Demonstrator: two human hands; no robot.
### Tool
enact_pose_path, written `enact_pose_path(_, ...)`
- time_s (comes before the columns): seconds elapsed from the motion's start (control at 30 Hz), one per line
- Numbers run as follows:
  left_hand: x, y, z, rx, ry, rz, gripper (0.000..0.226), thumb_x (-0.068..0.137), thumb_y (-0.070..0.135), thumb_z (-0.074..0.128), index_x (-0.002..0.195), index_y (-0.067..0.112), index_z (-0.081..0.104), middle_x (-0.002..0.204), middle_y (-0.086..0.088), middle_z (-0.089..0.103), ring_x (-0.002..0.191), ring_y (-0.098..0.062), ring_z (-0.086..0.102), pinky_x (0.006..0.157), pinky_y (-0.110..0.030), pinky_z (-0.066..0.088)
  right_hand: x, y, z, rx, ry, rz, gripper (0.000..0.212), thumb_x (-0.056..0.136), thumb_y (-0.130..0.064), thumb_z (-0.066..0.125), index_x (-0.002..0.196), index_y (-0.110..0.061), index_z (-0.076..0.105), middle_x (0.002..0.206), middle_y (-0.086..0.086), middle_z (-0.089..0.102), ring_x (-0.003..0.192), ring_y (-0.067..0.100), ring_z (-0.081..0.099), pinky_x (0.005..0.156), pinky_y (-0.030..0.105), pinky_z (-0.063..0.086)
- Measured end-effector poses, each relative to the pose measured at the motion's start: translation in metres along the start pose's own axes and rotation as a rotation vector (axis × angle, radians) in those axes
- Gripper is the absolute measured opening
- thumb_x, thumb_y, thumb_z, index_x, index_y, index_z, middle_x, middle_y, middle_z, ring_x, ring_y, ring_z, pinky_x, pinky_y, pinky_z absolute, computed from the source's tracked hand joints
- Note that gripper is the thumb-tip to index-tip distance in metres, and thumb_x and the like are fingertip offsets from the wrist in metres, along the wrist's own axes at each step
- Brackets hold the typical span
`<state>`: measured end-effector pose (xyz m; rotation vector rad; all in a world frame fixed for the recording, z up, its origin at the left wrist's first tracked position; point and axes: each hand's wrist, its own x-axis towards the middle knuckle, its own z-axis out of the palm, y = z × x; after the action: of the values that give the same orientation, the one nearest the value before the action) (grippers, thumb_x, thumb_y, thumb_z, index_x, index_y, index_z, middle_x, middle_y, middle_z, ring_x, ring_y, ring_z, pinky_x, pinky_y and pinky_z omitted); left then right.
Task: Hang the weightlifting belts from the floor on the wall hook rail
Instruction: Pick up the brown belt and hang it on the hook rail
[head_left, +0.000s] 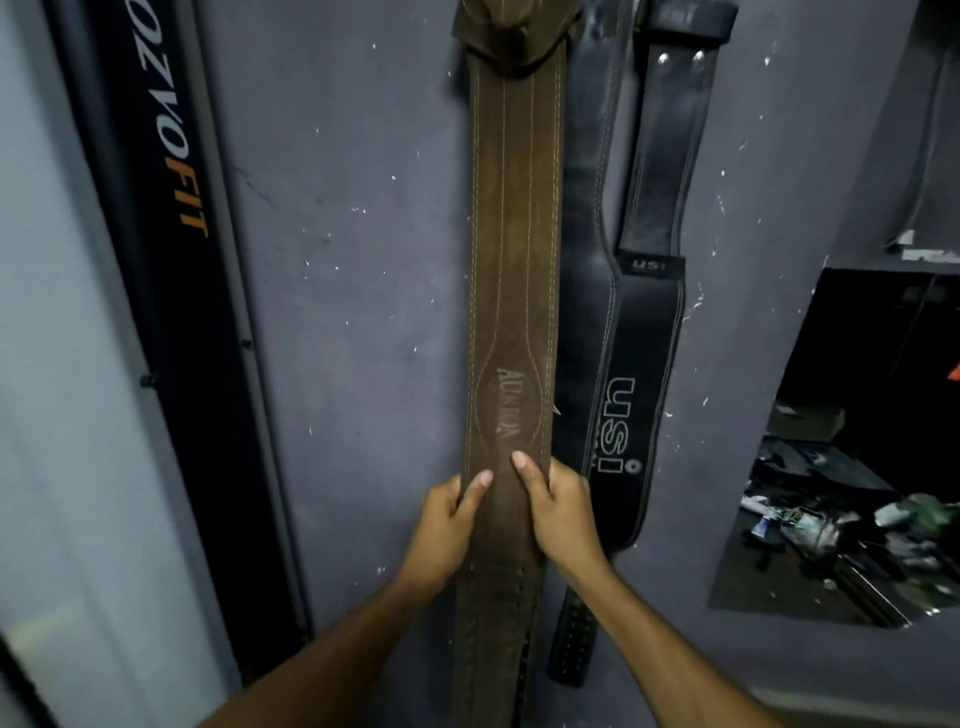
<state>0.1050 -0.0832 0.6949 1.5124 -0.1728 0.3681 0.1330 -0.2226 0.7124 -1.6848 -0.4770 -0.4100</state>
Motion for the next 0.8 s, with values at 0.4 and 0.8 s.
enact_pose_path(0.4,-0.121,-0.022,-0.003,0.278,-0.004,-0.146,0.031,0.105,0.03,0.059,0.13,0.016,0.069,0.119,0.003,0.079,0.113,-0.013,0.074,0.105,-0.044,0.057,-0.108,0.026,-0.035,-0.136,-0.214,0.086,0.032,0.102,-0.039,0.064,0.128,-0.022,0.072,0.114,-0.013,0.077,0.108,0.005,0.073,0.095,0.027,0.06)
enact_pose_path(0.8,-0.143,-0.034,-0.021,0.319,-0.085,-0.189,0.035,0.094,0.049,0.067,0.122,0.029,0.072,0.116,0.005,0.08,0.11,-0.015,0.076,0.098,-0.042,0.06,-0.132,0.024,-0.041,-0.135,-0.376,0.178,0.038,0.097,-0.043,0.069,0.126,-0.02,0.072,0.113,-0.004,0.08,0.101,0.012,0.077,0.093,0.045,0.063)
